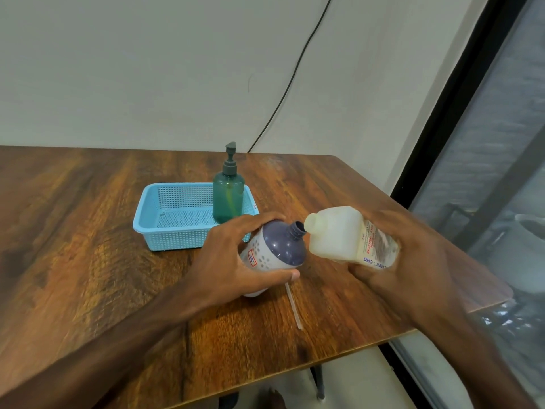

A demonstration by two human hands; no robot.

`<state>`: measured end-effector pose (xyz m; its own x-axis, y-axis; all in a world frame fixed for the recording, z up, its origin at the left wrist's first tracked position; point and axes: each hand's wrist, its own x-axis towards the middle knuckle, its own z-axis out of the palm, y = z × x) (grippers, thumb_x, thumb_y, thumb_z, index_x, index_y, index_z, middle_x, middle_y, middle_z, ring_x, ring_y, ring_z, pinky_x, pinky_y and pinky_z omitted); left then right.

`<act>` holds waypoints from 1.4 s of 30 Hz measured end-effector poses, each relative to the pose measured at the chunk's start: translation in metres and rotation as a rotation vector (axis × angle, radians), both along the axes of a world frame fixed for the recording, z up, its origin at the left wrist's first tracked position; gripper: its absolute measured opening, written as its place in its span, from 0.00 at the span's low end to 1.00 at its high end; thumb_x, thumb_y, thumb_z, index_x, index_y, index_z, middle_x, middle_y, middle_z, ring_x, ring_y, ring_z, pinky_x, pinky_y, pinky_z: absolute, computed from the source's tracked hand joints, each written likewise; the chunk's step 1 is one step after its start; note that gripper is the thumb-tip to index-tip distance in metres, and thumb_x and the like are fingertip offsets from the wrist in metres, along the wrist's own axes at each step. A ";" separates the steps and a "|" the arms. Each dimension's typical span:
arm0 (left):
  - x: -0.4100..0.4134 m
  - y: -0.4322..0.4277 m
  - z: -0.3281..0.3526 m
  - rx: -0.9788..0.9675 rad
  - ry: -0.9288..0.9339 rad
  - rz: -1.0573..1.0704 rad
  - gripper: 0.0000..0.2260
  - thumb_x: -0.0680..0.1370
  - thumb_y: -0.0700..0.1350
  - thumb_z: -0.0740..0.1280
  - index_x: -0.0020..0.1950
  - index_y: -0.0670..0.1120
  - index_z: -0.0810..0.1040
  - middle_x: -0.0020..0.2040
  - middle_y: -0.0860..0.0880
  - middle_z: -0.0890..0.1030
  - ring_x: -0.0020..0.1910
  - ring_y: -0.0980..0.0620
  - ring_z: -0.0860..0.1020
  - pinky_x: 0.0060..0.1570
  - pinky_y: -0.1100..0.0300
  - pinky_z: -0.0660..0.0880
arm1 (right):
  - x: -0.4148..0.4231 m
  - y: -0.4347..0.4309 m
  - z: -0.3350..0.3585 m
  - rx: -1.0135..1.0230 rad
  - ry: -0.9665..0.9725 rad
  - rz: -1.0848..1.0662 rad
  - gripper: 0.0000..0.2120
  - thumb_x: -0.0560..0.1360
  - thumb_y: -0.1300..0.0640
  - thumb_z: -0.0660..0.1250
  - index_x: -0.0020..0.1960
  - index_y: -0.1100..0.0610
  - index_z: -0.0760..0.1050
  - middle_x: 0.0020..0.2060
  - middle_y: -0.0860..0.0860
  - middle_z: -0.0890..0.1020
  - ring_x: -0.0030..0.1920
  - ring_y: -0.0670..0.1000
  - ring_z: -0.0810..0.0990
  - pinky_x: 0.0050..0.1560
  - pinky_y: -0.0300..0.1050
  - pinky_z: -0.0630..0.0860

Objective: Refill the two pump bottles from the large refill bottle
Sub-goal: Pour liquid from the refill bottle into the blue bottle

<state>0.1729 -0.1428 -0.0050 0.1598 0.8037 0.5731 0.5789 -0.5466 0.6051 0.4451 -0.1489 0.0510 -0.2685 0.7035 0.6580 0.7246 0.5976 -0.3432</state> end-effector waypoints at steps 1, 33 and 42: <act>0.000 0.000 0.000 0.002 0.001 -0.001 0.38 0.64 0.67 0.79 0.70 0.56 0.76 0.62 0.63 0.80 0.61 0.65 0.78 0.60 0.66 0.76 | 0.000 -0.001 0.001 -0.001 -0.010 -0.011 0.28 0.58 0.65 0.83 0.57 0.56 0.82 0.43 0.45 0.79 0.46 0.33 0.76 0.46 0.23 0.71; 0.012 -0.008 -0.002 0.012 -0.011 -0.017 0.37 0.65 0.66 0.79 0.71 0.55 0.75 0.60 0.62 0.81 0.59 0.64 0.79 0.57 0.72 0.75 | 0.002 0.002 0.018 -0.028 -0.165 -0.093 0.32 0.62 0.61 0.83 0.65 0.54 0.79 0.54 0.43 0.79 0.55 0.45 0.75 0.47 0.38 0.69; 0.014 -0.013 0.002 0.038 -0.041 -0.031 0.31 0.66 0.64 0.79 0.66 0.63 0.72 0.55 0.67 0.79 0.56 0.67 0.78 0.52 0.77 0.73 | 0.007 0.012 0.017 -0.005 -0.194 -0.082 0.32 0.62 0.59 0.83 0.65 0.53 0.79 0.55 0.48 0.81 0.53 0.47 0.78 0.50 0.42 0.73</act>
<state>0.1864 -0.1554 -0.0033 0.1601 0.7764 0.6096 0.5369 -0.5868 0.6062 0.4520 -0.1369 0.0684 -0.3315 0.7310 0.5964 0.8235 0.5327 -0.1951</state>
